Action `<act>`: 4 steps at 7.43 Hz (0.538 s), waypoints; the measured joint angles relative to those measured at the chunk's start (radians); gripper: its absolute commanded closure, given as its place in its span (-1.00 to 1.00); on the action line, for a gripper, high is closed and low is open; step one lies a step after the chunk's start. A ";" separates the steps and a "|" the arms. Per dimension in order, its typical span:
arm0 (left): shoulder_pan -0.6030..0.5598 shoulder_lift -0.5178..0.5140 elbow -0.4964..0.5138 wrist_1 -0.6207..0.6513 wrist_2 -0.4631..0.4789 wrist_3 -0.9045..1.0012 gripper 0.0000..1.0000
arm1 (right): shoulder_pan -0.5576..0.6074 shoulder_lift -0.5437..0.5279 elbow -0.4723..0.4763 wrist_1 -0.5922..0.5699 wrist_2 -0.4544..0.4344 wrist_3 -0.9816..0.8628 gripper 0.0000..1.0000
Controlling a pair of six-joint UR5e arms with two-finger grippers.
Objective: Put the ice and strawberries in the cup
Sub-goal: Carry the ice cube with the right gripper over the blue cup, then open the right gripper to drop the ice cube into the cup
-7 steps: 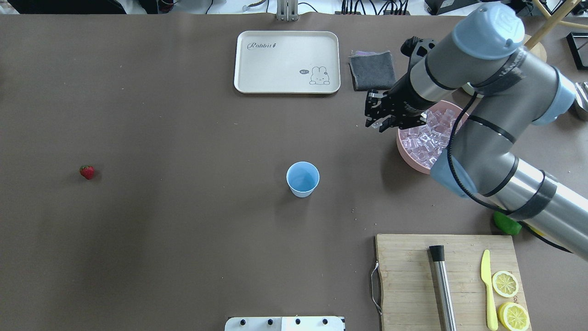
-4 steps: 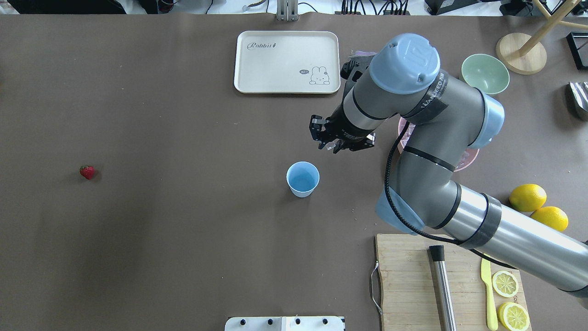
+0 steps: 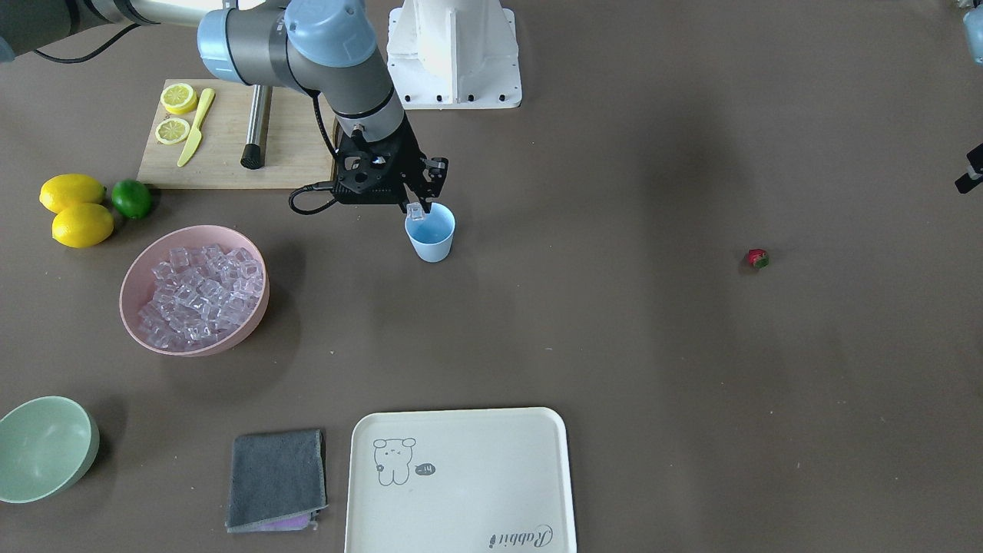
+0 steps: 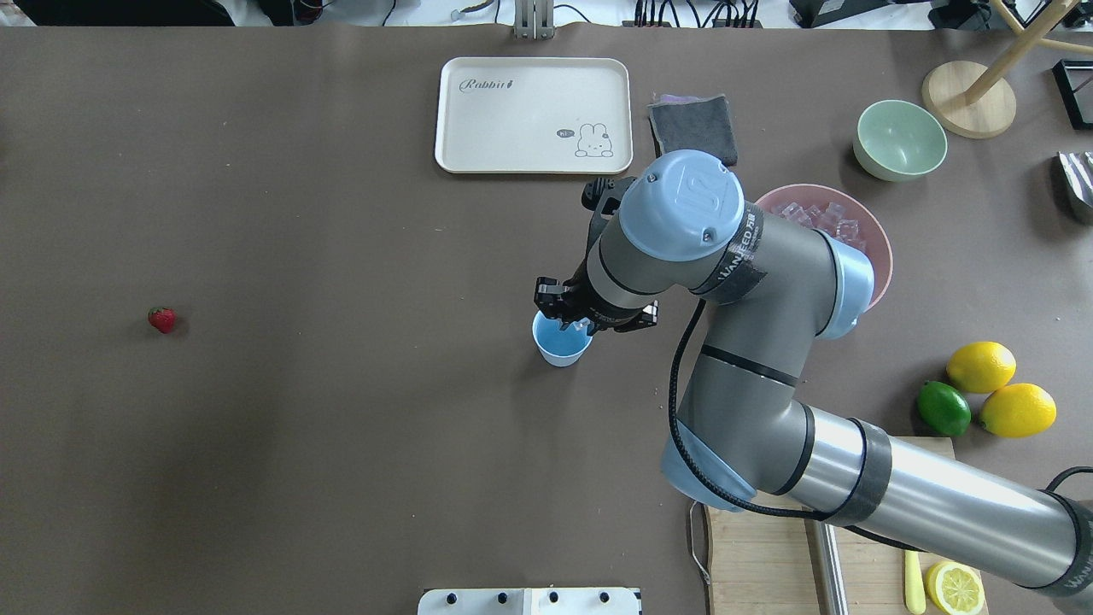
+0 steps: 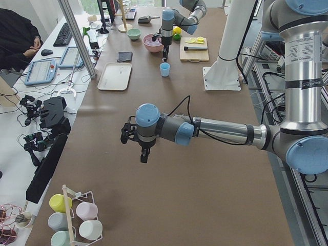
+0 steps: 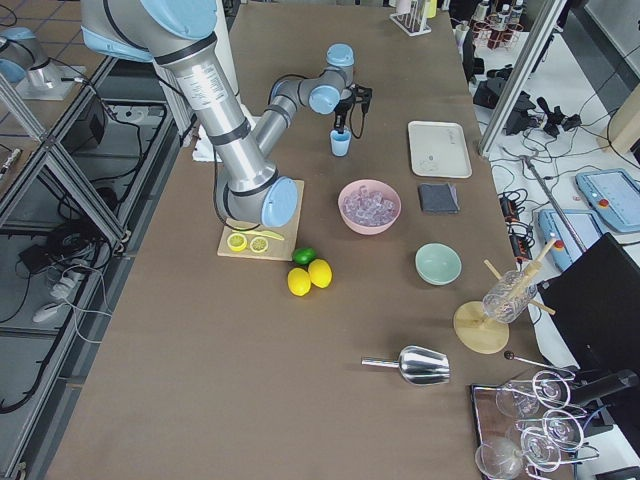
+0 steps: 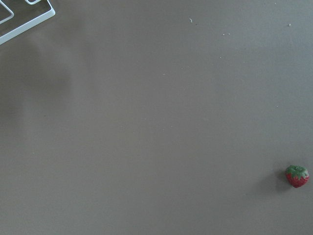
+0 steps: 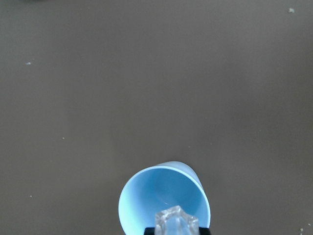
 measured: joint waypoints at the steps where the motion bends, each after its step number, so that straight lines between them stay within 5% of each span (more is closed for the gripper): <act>1: -0.005 0.006 -0.001 -0.002 0.000 0.000 -0.95 | -0.007 0.001 -0.001 0.000 -0.007 0.001 -0.23; 3: -0.010 0.012 -0.001 -0.003 -0.001 0.000 -0.95 | -0.009 0.004 -0.006 0.000 -0.015 0.000 -0.96; 4: -0.010 0.013 -0.001 -0.003 -0.001 0.000 -0.95 | -0.010 0.009 -0.014 0.000 -0.022 0.001 -0.88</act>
